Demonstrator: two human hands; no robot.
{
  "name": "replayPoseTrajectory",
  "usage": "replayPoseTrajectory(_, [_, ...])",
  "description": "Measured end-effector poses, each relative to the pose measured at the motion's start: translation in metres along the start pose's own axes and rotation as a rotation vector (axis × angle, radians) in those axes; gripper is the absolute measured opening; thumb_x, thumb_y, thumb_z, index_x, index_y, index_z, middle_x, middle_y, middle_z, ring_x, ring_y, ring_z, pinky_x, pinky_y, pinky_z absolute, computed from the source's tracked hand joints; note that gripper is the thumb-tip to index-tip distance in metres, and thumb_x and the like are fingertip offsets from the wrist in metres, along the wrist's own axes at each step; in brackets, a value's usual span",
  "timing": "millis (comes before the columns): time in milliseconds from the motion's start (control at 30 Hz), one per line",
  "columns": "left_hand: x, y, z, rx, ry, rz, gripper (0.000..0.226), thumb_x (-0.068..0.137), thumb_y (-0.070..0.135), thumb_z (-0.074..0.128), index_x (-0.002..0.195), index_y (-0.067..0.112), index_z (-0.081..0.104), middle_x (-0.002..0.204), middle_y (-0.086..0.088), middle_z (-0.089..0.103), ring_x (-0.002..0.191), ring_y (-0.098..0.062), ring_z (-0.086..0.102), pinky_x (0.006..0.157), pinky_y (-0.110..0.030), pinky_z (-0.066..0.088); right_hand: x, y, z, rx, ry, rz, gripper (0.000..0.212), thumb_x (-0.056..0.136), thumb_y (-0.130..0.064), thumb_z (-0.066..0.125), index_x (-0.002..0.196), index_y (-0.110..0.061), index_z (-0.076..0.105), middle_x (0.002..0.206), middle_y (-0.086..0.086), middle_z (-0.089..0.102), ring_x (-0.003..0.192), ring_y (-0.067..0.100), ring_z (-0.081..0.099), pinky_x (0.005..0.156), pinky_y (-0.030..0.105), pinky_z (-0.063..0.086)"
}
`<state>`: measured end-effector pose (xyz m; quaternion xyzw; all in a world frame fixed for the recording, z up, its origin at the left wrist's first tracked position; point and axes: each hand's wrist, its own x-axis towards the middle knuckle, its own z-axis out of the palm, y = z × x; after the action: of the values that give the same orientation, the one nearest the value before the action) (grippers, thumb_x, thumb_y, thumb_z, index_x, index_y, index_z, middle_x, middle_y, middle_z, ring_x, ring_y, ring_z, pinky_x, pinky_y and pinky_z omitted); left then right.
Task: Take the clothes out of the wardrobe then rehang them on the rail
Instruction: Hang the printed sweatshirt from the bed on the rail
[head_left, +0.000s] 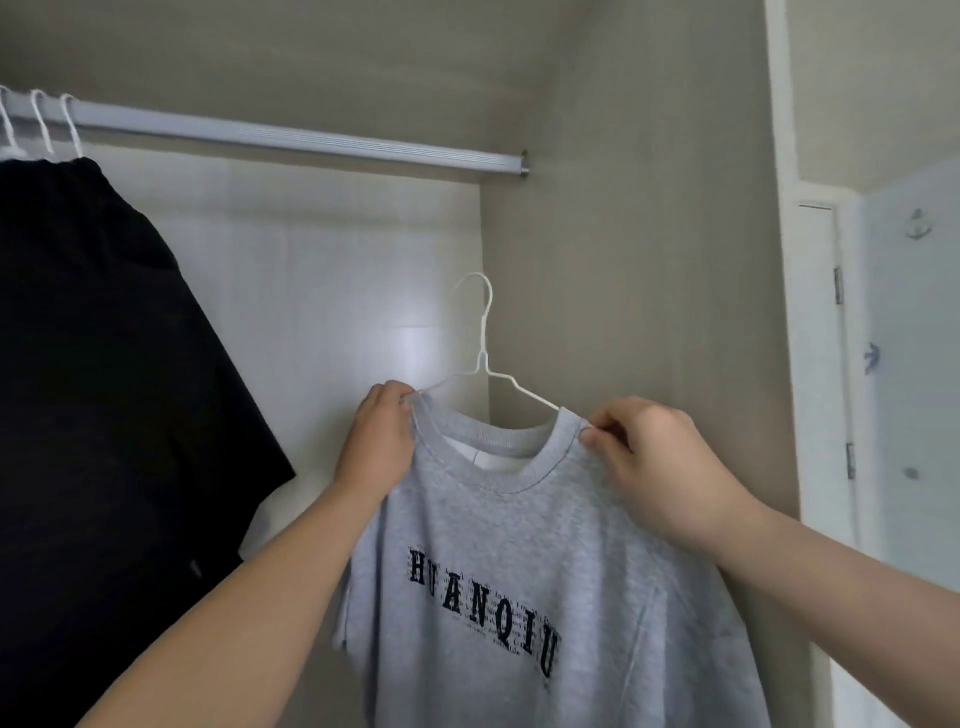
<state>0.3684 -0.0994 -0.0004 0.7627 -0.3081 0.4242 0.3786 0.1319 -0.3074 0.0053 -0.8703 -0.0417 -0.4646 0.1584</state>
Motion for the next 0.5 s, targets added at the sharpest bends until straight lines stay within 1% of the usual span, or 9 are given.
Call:
replayPoseTrajectory(67, [0.024,-0.003,0.014,-0.039,0.032,0.034,0.018,0.102,0.007,0.041,0.109,0.008,0.058,0.108,-0.011,0.056,0.1,-0.029,0.054,0.087,-0.038,0.044,0.018,0.001,0.002,-0.047,0.021,0.018,0.02,0.097,-0.021,0.058,0.076,-0.018,0.059,0.073,-0.011,0.055,0.07,0.006,0.049,0.063,0.014,0.034])
replayPoseTrajectory(100, [0.036,-0.004,0.021,-0.061,0.04,0.045,0.018,0.102,0.007,0.041,0.108,0.008,0.058,0.108,-0.01,0.056,0.1,-0.029,0.053,0.087,-0.039,0.044,0.028,0.001,0.004,-0.077,0.032,0.032,0.02,0.097,-0.022,0.057,0.078,-0.016,0.061,0.074,-0.009,0.057,0.072,0.011,0.051,0.062,0.018,0.032])
replayPoseTrajectory(167, [0.061,-0.003,0.036,-0.117,0.048,0.07,0.018,0.103,0.007,0.04,0.108,0.008,0.058,0.109,-0.011,0.056,0.101,-0.029,0.053,0.089,-0.04,0.044,0.049,0.004,0.007,-0.145,0.054,0.066,0.019,0.097,-0.024,0.056,0.082,-0.014,0.063,0.079,-0.001,0.063,0.08,0.02,0.056,0.068,0.029,0.035])
replayPoseTrajectory(200, [0.073,-0.004,0.044,-0.144,0.053,0.084,0.018,0.103,0.006,0.04,0.108,0.008,0.058,0.109,-0.011,0.055,0.102,-0.029,0.052,0.089,-0.04,0.043,0.061,0.005,0.008,-0.175,0.068,0.08,0.019,0.097,-0.025,0.055,0.084,-0.014,0.064,0.082,0.001,0.064,0.082,0.023,0.057,0.068,0.031,0.037])
replayPoseTrajectory(400, [0.142,-0.02,0.081,-0.242,0.08,0.111,0.021,0.1,0.002,0.042,0.112,0.007,0.058,0.114,-0.014,0.055,0.107,-0.031,0.052,0.092,-0.042,0.044,0.123,0.008,0.018,-0.326,0.146,0.096,0.019,0.097,-0.027,0.053,0.085,-0.015,0.062,0.088,0.007,0.068,0.09,0.031,0.06,0.067,0.029,0.033])
replayPoseTrajectory(500, [0.175,-0.029,0.092,-0.265,0.094,0.113,0.021,0.101,0.003,0.041,0.113,0.006,0.059,0.115,-0.016,0.056,0.108,-0.033,0.052,0.093,-0.045,0.043,0.157,0.001,0.027,-0.366,0.161,0.099,0.018,0.098,-0.027,0.05,0.085,-0.018,0.059,0.095,0.011,0.068,0.094,0.033,0.06,0.068,0.03,0.033])
